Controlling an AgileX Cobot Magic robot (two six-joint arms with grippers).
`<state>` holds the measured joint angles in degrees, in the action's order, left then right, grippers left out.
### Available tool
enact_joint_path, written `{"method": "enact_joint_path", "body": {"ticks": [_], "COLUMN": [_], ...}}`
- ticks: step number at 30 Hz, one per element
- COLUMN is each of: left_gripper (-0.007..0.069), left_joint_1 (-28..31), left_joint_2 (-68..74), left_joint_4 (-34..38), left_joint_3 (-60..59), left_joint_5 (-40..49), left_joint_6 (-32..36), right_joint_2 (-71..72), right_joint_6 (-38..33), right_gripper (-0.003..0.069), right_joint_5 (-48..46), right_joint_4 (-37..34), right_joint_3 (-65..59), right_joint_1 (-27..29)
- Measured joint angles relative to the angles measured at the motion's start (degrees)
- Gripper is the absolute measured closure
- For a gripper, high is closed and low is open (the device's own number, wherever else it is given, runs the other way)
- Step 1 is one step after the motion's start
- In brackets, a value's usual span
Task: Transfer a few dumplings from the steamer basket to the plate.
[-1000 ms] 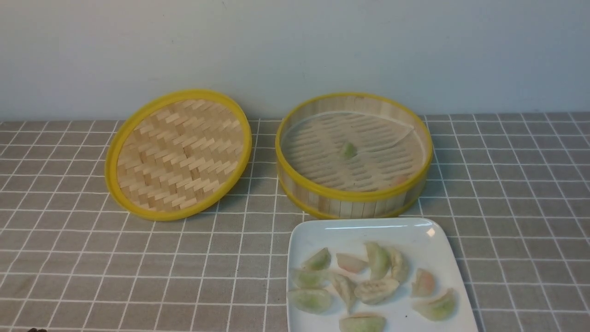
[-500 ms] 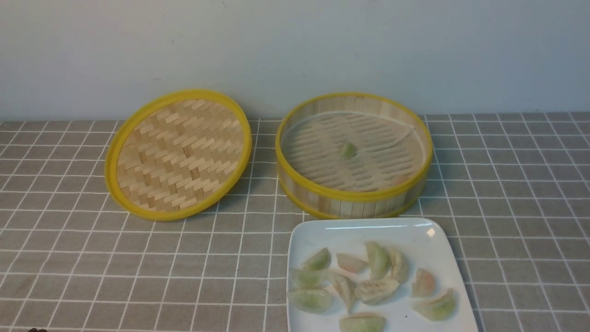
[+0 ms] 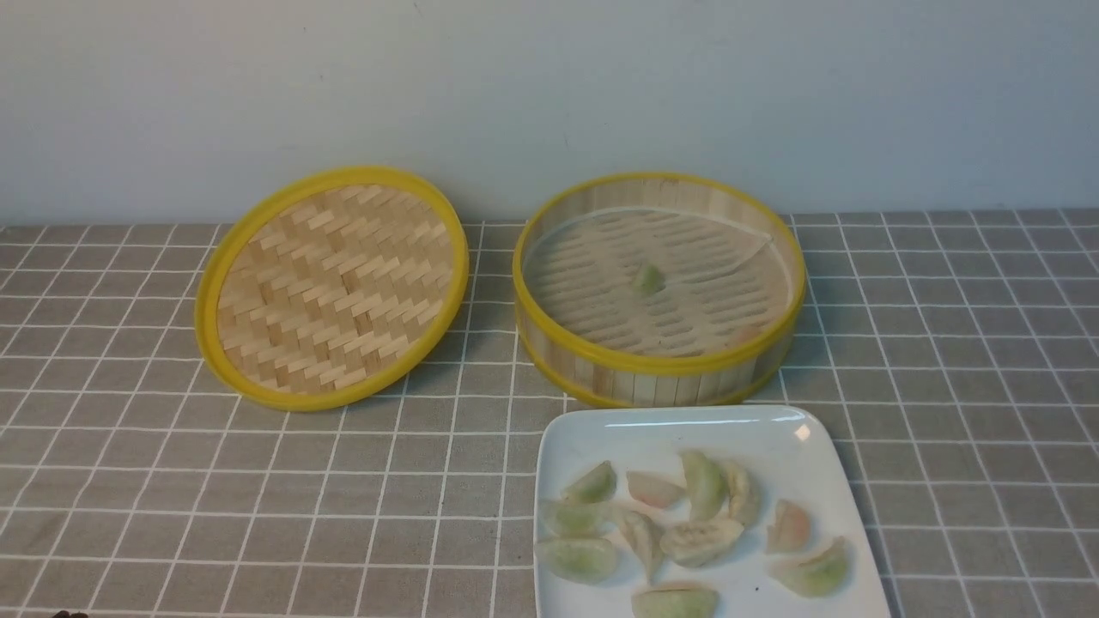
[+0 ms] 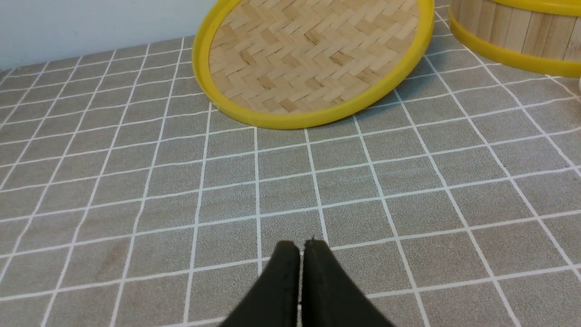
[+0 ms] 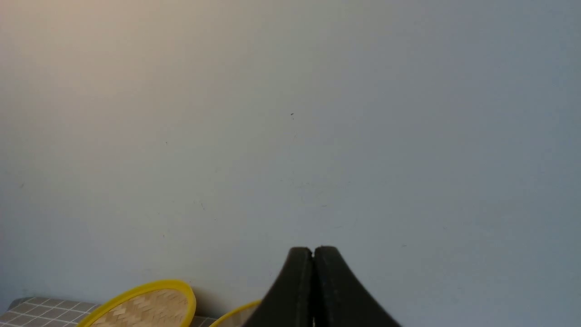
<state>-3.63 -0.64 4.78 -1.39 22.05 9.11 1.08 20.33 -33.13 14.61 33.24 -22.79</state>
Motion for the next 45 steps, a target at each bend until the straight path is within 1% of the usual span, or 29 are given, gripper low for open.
{"method": "enact_joint_path", "body": {"ticks": [5, 6, 7, 9, 12, 14, 20, 22, 23, 25, 26, 28, 32, 37, 45], "left_gripper": [0.0629, 0.0629, 0.0629, 0.0629, 0.0629, 0.0629, 0.0629, 0.0629, 0.0629, 0.0629, 0.0629, 0.0629, 0.0629, 0.0629, 0.0629], "left_joint_1": [0.0, 0.0, 0.0, 0.0, 0.0, 0.0, 0.0, 0.0, 0.0, 0.0, 0.0, 0.0, 0.0, 0.0, 0.0], "left_joint_2": [0.0, 0.0, 0.0, 0.0, 0.0, 0.0, 0.0, 0.0, 0.0, 0.0, 0.0, 0.0, 0.0, 0.0, 0.0], "left_joint_4": [0.0, 0.0, 0.0, 0.0, 0.0, 0.0, 0.0, 0.0, 0.0, 0.0, 0.0, 0.0, 0.0, 0.0, 0.0], "left_joint_3": [0.0, 0.0, 0.0, 0.0, 0.0, 0.0, 0.0, 0.0, 0.0, 0.0, 0.0, 0.0, 0.0, 0.0, 0.0], "left_joint_5": [0.0, 0.0, 0.0, 0.0, 0.0, 0.0, 0.0, 0.0, 0.0, 0.0, 0.0, 0.0, 0.0, 0.0, 0.0], "left_joint_6": [0.0, 0.0, 0.0, 0.0, 0.0, 0.0, 0.0, 0.0, 0.0, 0.0, 0.0, 0.0, 0.0, 0.0, 0.0], "right_joint_2": [0.0, 0.0, 0.0, 0.0, 0.0, 0.0, 0.0, 0.0, 0.0, 0.0, 0.0, 0.0, 0.0, -0.1, -0.1], "right_joint_6": [-0.8, -3.1, -3.4, -7.9, -12.6, -14.0, -14.8, -14.8, -14.8, -14.8, -14.9, -14.9, -14.9, -14.9, -14.9], "right_gripper": [0.0672, 0.0672, 0.0672, 0.0672, 0.0672, 0.0672, 0.0672, 0.0672, 0.0672, 0.0672, 0.0672, 0.0672, 0.0672, 0.0672, 0.0672], "right_joint_5": [2.9, 5.6, 5.6, 9.3, 12.5, 13.3, 13.7, 13.4, 13.3, 13.0, 12.8, 12.7, 12.4, 11.2, 11.2], "right_joint_4": [-2.5, -4.2, -4.5, -7.9, -11.5, -12.4, -12.6, -12.3, -12.2, -12.2, -12.2, -12.1, -12.0, -11.6, -11.3], "right_joint_3": [-1.4, -2.9, -3.1, -5.3, -7.8, -8.8, -12.7, -14.6, -16.4, -18.3, -20.8, -24.7, -31.8, -34.4, -34.4], "right_joint_1": [0.0, -0.1, -0.1, -0.2, -0.2, -0.2, 0.3, 2.0, 4.7, 7.4, 10.5, 14.2, 18.9, 20.5, 20.6]}}
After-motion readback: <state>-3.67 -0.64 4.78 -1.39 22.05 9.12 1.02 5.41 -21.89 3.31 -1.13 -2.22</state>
